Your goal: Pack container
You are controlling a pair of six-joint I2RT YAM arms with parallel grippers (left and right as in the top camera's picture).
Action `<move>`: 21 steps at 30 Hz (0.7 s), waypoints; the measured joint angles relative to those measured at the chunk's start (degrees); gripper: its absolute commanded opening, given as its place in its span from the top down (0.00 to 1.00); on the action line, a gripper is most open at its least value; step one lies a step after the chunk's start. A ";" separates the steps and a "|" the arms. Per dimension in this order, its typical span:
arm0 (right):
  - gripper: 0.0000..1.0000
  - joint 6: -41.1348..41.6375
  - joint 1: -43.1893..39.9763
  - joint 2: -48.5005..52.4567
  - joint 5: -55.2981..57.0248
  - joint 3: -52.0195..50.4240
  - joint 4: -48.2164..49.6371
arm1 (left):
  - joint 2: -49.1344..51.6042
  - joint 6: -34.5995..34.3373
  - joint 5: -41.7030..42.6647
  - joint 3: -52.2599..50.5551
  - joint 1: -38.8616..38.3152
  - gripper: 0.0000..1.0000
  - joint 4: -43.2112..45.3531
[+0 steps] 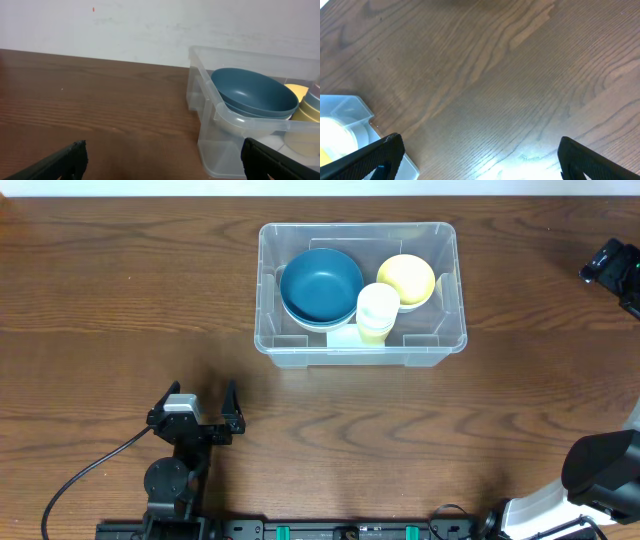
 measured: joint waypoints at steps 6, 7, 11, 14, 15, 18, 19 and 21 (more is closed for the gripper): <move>0.01 0.00 0.00 0.00 0.00 0.00 0.00 | 0.00 0.00 0.02 0.00 0.00 0.02 0.00; 0.01 0.00 0.00 0.00 0.00 0.00 0.00 | 0.00 0.00 0.02 0.00 0.00 0.02 -0.02; 0.01 0.00 0.00 0.00 0.00 0.00 0.00 | 0.00 0.00 0.02 0.00 0.00 0.02 0.00; 0.01 0.00 0.00 0.00 0.00 0.00 0.00 | 0.00 0.00 0.02 0.00 0.00 0.02 -0.02; 0.01 0.00 0.00 0.00 0.00 0.00 0.00 | 0.00 0.00 0.02 0.00 0.00 0.02 -0.02; 0.01 0.00 0.04 0.00 0.00 0.00 0.00 | 0.00 0.00 0.02 0.00 0.00 0.02 -0.02; 0.01 0.00 0.17 0.00 0.02 0.00 0.00 | 0.00 0.00 0.02 0.00 0.00 0.02 -0.02; 0.01 0.00 0.68 -0.02 0.07 0.00 0.00 | 0.00 0.00 0.00 0.00 0.00 0.02 -0.02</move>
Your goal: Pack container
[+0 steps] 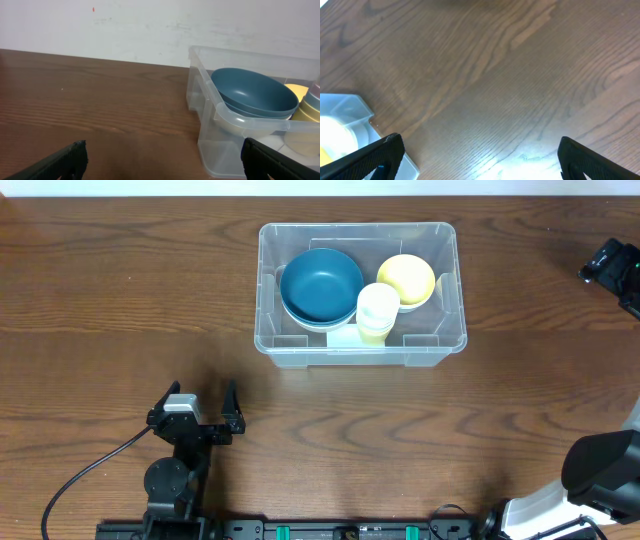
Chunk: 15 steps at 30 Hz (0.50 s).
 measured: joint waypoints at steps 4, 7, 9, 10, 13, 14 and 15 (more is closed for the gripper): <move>0.01 0.00 4.20 -0.85 0.28 -0.02 0.00 | 0.00 0.02 0.02 0.02 0.00 0.02 0.00; 0.01 0.00 9.99 -3.82 0.26 -0.11 0.04 | 0.00 0.02 0.02 0.02 0.00 0.02 -0.02; 0.01 0.00 14.23 -7.08 0.07 -0.35 0.17 | 0.00 0.02 0.02 0.02 0.00 0.02 -0.02; 0.01 0.00 16.55 -9.31 -0.04 -0.79 0.31 | 0.00 0.02 0.02 0.04 0.00 0.02 -0.02; 0.01 0.00 21.20 -15.78 -0.20 -4.26 1.14 | 0.00 0.00 0.02 0.07 0.00 0.02 -0.07; 0.01 0.00 22.86 -18.36 -0.11 -6.54 1.64 | 0.00 0.00 0.00 0.09 0.00 0.02 -0.11; 0.01 0.00 24.15 -20.61 -0.11 -8.90 1.46 | 0.02 0.02 0.02 0.11 0.00 0.02 -0.15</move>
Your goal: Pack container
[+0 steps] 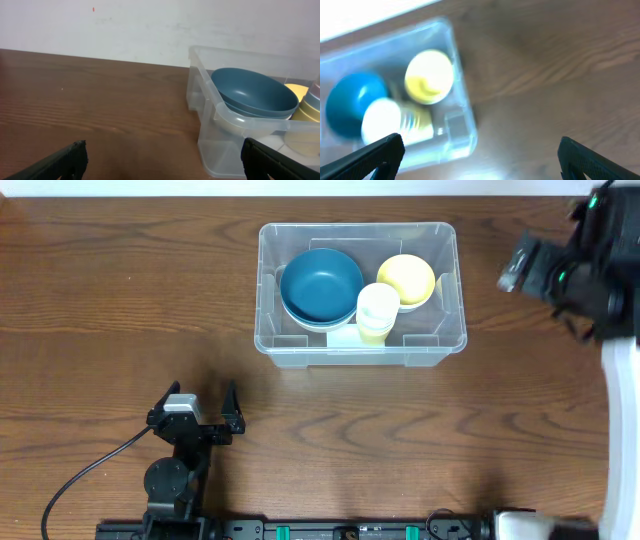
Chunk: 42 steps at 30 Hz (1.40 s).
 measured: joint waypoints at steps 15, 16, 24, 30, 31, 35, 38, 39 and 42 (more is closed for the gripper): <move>0.01 -0.11 2.80 -36.59 -8.50 -48.92 39.76 | 0.00 0.13 0.02 0.11 0.00 0.02 -0.20; 0.01 -0.26 2.62 -39.34 -8.70 -52.30 45.53 | -0.02 0.15 0.00 0.11 0.00 0.02 -0.20; 0.01 -7.93 1.86 -61.46 -9.64 -82.68 74.62 | -0.02 0.15 0.00 0.11 0.00 0.02 -0.20; 0.01 -10.38 -0.02 -71.80 -9.66 -94.38 76.67 | 0.00 0.15 0.00 0.11 0.00 0.02 -0.17; 0.01 -10.58 -0.13 -73.29 -9.64 -95.58 76.72 | 0.00 0.15 -0.02 0.11 0.00 0.02 -0.20; 0.01 -11.17 -0.81 -77.90 -9.70 -98.55 76.78 | 0.00 0.15 0.00 0.11 0.00 0.02 -0.20; 0.01 -11.47 -1.53 -80.11 -9.64 -99.67 76.94 | 0.00 0.17 0.00 0.11 0.00 0.02 -0.17; 0.01 -11.76 -1.55 -80.46 -9.64 -99.93 76.59 | 0.00 0.15 0.00 0.11 0.00 0.02 -0.17; 0.01 -13.40 -1.60 -80.67 -9.64 -100.41 74.29 | 0.00 0.15 0.00 0.11 0.00 0.02 -0.17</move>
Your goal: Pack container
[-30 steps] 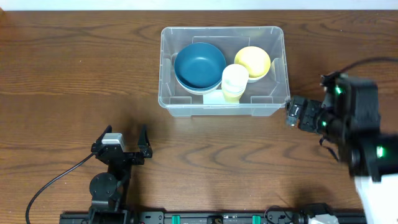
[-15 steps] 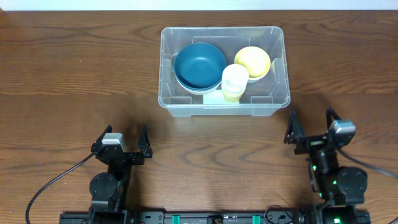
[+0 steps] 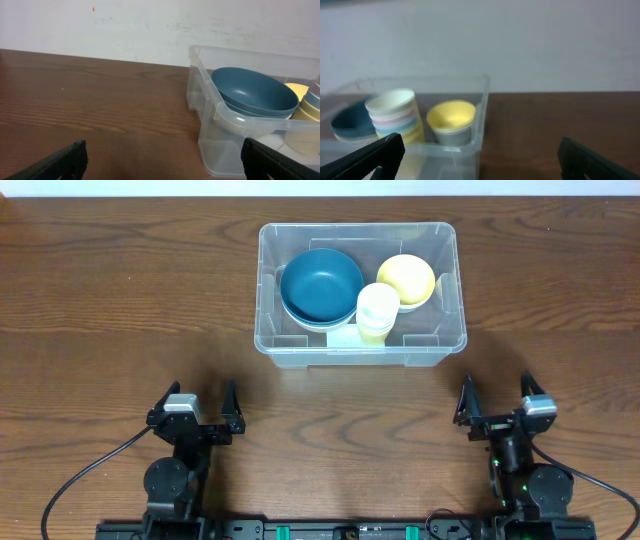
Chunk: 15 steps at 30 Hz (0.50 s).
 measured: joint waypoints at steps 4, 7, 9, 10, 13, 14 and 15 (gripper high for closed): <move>0.01 -3.06 0.00 -0.04 0.00 -0.28 -4.04 | 0.00 0.00 0.00 0.00 0.00 0.02 0.00; 0.01 -4.35 0.00 -0.04 0.02 -0.39 -5.62 | -0.02 0.00 0.00 0.00 0.00 0.02 0.00; 0.01 -4.74 0.00 -0.07 0.04 -0.39 -5.64 | 0.00 0.00 0.00 0.00 0.00 0.02 0.00; 0.01 -4.87 0.00 -0.07 0.09 -0.39 -5.64 | -0.02 0.00 0.00 0.00 0.00 0.02 0.00; 0.01 -5.31 0.00 -0.07 0.11 -0.39 -5.64 | 0.00 0.00 0.00 0.00 0.00 0.02 0.00; 0.01 -5.38 0.00 -0.07 0.13 -0.39 -5.64 | 0.00 0.00 0.00 0.00 0.00 0.02 0.00; 0.01 -5.51 0.00 -0.07 0.17 -0.39 -5.64 | -0.02 0.00 0.00 0.00 0.00 0.02 0.00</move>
